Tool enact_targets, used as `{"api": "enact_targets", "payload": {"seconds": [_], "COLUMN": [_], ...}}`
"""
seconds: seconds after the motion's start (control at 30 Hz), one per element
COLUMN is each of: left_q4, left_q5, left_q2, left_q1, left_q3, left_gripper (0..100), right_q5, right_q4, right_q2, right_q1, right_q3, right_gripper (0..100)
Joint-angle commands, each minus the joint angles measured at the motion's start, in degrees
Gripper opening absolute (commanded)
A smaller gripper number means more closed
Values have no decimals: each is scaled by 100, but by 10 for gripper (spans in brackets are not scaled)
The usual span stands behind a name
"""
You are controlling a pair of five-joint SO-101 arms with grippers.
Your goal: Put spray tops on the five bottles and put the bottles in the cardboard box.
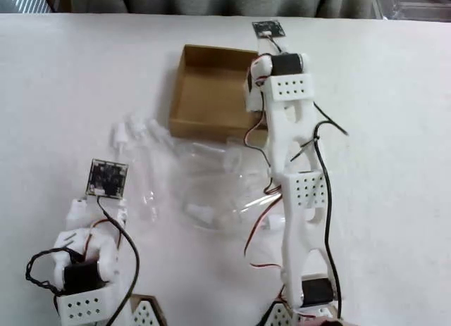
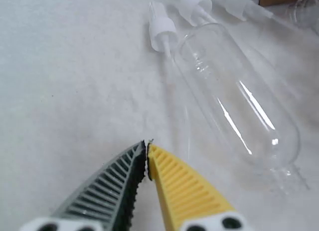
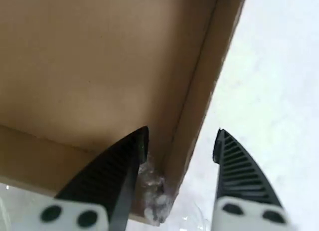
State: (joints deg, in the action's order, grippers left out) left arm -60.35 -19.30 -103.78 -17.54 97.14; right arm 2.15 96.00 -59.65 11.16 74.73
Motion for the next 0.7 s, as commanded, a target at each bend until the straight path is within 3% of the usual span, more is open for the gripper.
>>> {"api": "enact_targets", "payload": {"seconds": [0.0, 0.47, 0.57, 0.67], "left_q4": [149, 149, 149, 149], "left_q5": [-35, -35, -35, -35], "left_q2": [-75, -75, -75, -75], "left_q1": [-66, -66, -66, -66], "left_q3": [-18, -18, -18, -18], "left_gripper": [20, 20, 20, 20], "right_q5": [18, 70, 466, 1046], "right_q4": [-356, -1789, -1956, -1965], "right_q2": [426, 418, 418, 418], "right_q1": [-4, -127, -75, 4], "right_q3": [123, -1116, -1222, -1204], "right_gripper": [184, 183, 157, 69]}}
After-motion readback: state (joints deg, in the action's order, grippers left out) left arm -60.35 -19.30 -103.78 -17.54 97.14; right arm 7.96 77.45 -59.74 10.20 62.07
